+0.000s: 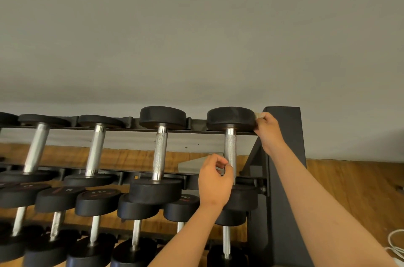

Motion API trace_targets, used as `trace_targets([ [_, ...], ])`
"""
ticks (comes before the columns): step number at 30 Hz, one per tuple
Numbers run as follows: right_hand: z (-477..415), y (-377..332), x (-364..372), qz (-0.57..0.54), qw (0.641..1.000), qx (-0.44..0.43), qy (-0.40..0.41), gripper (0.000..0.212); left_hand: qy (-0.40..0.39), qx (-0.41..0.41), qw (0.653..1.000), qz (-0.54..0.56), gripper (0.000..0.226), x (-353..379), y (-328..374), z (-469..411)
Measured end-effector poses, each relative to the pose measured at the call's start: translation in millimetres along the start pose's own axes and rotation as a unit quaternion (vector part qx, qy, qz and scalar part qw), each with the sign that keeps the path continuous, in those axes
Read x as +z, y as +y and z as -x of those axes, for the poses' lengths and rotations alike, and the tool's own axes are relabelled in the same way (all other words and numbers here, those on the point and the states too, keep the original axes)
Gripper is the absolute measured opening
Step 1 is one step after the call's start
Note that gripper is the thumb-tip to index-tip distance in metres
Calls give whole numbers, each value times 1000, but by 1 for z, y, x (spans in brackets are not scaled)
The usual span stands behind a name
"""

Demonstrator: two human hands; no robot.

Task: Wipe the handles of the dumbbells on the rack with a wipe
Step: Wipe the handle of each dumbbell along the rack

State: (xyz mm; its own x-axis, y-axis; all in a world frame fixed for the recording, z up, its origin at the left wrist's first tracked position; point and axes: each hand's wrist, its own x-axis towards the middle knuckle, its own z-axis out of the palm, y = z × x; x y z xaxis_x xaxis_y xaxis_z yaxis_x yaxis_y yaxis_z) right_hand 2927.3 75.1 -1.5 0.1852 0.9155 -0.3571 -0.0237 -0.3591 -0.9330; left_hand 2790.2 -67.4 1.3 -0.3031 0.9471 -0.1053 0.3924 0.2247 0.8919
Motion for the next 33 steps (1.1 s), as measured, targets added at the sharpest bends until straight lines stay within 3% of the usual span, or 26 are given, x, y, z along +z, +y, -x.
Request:
trace_targets([
  [7, 5, 9, -3, -27, 999, 26, -24, 13, -1, 2, 1000, -1, 8, -1, 2, 0],
  [12, 14, 13, -7, 53, 999, 5, -2, 11, -6, 4, 1000, -3, 6, -2, 1, 0],
  [19, 40, 7, 2, 88, 979, -152, 101, 13, -4, 6, 1000, -3, 6, -1, 0, -1],
  [23, 35, -18, 8, 74, 978, -180, 71, 14, -2, 7, 1000, -4, 7, -1, -1, 0],
  [28, 60, 1, 13, 77, 963, -252, 57, 17, -1, 18, 1000, 7, 11, 0, -2, -1],
  [33, 50, -25, 29, 179, 923, -340, 21, 21, 27, 29, 999, 9, 17, -1, -2, 1],
])
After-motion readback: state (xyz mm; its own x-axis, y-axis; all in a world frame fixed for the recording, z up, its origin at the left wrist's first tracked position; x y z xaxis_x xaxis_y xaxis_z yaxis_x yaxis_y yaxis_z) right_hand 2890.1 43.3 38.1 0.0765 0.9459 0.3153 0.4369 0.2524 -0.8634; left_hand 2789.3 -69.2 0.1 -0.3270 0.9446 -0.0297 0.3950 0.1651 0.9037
